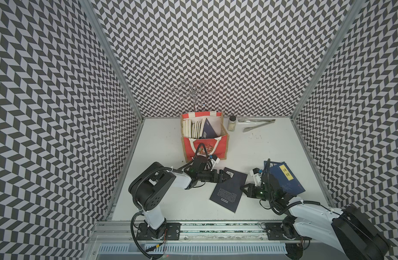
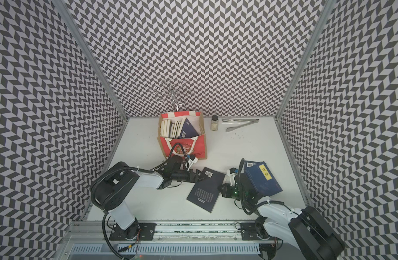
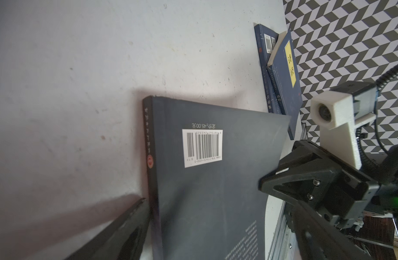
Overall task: Put the books into the canvas bag
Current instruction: Pick up the book from the center of the board.
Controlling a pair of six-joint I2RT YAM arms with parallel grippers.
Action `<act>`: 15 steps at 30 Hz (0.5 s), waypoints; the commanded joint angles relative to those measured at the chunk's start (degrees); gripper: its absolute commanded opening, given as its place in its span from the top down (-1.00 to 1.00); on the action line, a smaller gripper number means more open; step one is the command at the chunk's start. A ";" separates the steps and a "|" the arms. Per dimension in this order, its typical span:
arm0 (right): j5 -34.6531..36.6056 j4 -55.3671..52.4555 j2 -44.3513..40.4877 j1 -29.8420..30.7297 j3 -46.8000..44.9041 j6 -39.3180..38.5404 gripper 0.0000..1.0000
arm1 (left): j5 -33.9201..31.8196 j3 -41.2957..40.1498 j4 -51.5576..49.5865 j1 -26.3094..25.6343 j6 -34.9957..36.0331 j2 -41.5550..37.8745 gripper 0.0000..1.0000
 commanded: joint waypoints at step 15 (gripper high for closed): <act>-11.31 15.15 -10.06 0.21 -1.82 -12.57 0.95 | -5.48 -8.57 -16.19 3.08 2.31 -23.76 -0.99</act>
